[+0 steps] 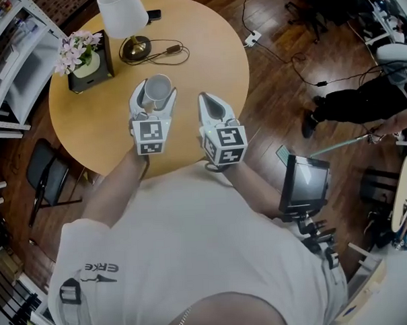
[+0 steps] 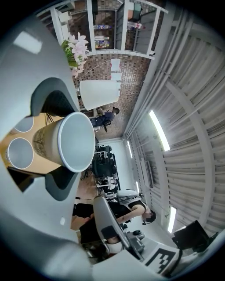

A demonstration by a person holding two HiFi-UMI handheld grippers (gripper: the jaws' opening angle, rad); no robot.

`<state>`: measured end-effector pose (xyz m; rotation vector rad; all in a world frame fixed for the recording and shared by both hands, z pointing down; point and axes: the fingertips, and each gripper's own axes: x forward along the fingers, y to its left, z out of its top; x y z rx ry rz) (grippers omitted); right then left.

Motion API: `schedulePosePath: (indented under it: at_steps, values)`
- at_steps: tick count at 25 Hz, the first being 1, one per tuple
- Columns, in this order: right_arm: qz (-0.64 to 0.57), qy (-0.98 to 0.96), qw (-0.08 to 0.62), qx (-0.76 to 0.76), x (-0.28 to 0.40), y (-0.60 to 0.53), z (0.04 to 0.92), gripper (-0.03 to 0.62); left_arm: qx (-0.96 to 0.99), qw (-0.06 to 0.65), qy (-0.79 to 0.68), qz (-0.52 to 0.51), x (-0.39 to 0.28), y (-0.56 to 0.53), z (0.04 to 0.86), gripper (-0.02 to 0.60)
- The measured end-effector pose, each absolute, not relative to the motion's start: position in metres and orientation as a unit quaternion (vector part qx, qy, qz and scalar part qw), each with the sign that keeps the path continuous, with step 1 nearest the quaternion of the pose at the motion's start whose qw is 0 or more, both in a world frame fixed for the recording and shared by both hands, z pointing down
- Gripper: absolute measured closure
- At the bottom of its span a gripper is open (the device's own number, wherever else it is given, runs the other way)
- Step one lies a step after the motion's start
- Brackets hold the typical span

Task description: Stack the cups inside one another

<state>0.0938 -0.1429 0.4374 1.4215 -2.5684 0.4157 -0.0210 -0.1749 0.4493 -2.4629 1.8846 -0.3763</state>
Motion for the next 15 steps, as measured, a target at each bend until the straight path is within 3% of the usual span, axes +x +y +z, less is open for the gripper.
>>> schedulePosePath:
  at_steps: [15]
  values:
    - [0.170,-0.849,0.127,0.484,0.099,-0.145,0.472,0.580,-0.786,-0.058,0.593,-0.165,-0.017,-0.171,0.533,0.239]
